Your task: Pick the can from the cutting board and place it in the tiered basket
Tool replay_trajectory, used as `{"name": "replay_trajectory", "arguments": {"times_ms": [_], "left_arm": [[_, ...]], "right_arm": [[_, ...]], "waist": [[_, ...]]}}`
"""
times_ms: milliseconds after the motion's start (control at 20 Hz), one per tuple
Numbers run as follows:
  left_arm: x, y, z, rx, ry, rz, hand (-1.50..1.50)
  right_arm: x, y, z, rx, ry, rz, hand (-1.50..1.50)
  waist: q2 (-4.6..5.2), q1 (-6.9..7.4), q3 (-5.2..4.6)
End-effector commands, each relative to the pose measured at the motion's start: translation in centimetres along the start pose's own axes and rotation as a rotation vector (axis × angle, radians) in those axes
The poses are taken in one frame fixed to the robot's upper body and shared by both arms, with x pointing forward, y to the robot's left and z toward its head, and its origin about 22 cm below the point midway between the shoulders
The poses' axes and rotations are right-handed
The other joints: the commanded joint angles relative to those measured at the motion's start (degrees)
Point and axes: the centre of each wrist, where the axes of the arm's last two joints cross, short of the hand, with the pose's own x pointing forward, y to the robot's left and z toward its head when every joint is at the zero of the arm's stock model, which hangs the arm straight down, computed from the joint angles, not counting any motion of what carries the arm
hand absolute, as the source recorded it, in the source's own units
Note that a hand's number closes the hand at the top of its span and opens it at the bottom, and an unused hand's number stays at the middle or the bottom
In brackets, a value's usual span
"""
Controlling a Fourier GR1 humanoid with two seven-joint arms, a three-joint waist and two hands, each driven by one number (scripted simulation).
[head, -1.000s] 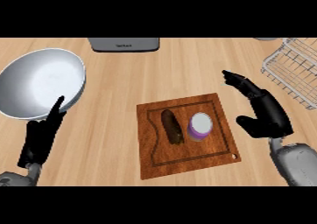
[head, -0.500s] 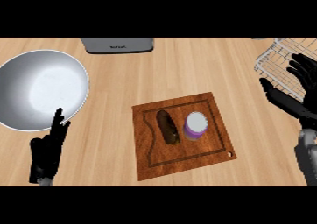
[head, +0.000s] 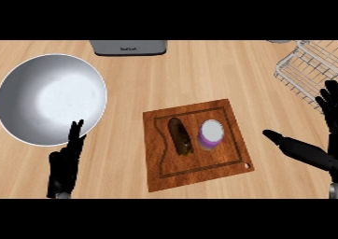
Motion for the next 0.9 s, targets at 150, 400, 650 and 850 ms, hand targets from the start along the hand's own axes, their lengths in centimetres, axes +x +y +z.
{"name": "replay_trajectory", "arguments": {"times_ms": [150, 400, 650, 850], "left_arm": [[-0.9, -1.7, 1.0, -0.021, 0.048, 0.014, 0.0], [-0.3, -1.7, 0.1, -0.029, 0.031, 0.001, 0.0], [-0.5, -2.2, 0.1, -0.062, 0.036, 0.016, 0.0], [-1.2, -3.2, 0.3, -0.053, 0.037, 0.013, 0.0]], "right_arm": [[3.9, -0.5, 2.4, 0.266, 0.146, 0.392, -1.5], [7.4, -0.2, 2.3, 0.263, 0.198, 0.697, -1.5], [10.2, 4.5, 2.9, 0.203, 0.224, 0.744, -1.5], [8.0, 8.0, 3.6, 0.216, 0.25, 0.815, -1.5]], "waist": [[0.12, 0.55, -0.48], [0.4, 1.45, -0.52], [0.64, 2.66, -0.27], [0.63, 2.28, -0.17]]}}
